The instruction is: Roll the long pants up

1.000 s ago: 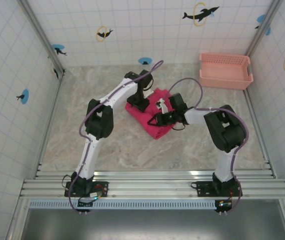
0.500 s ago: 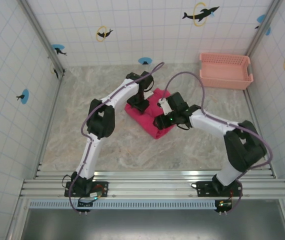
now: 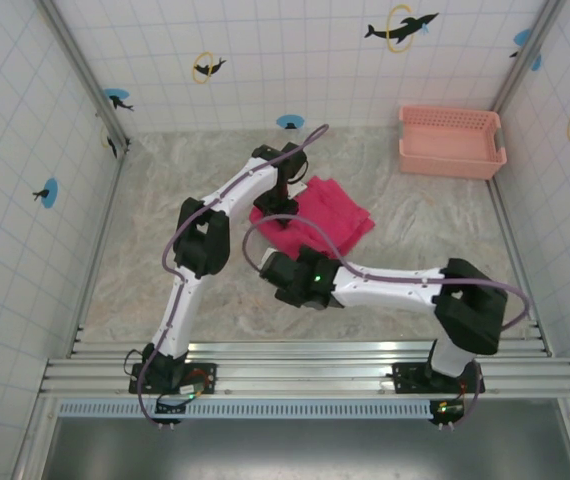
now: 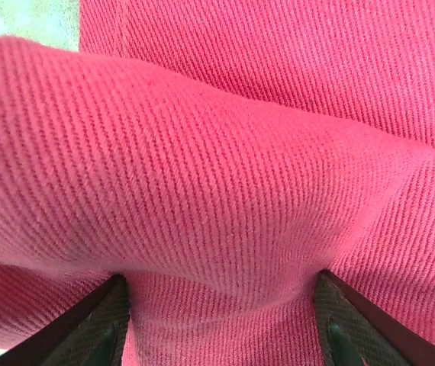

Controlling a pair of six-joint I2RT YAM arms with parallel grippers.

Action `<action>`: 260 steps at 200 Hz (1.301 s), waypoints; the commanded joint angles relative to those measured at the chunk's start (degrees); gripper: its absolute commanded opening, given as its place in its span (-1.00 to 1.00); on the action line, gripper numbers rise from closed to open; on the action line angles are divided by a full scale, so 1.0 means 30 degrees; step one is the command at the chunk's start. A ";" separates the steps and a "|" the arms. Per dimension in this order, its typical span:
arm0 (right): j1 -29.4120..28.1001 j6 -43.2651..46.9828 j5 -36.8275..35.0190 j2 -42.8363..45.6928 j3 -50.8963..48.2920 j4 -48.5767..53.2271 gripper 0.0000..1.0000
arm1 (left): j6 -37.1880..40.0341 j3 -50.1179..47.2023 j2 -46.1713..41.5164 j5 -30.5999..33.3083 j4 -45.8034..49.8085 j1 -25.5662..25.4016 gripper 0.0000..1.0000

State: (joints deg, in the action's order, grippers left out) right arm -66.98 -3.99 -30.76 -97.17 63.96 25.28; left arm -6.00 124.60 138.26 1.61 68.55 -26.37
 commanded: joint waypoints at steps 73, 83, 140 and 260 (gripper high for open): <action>0.1276 0.1218 -0.4592 -0.6969 0.3021 -0.0738 0.89 | 0.0798 -0.0840 0.1816 -0.0037 0.1026 -0.0028 0.31; 0.1497 0.1322 -0.4671 -0.7250 0.2982 -0.0843 0.89 | 0.0832 -0.0898 0.1735 -0.0111 0.0996 -0.0028 0.31; 0.3633 0.1242 -0.1509 -0.6841 0.1387 -0.2486 0.26 | 0.1177 -0.1292 0.1263 -0.0098 0.1047 0.0044 0.32; 0.6025 0.0050 1.2449 -0.2046 0.0484 0.0684 -0.48 | 0.1316 -0.2996 -0.4638 0.0766 0.1288 0.1525 0.52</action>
State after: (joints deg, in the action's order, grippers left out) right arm -49.47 2.13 -9.63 -105.56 66.70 17.39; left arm -3.92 116.53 130.10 0.75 68.05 -23.88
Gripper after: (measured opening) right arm 0.337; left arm 0.757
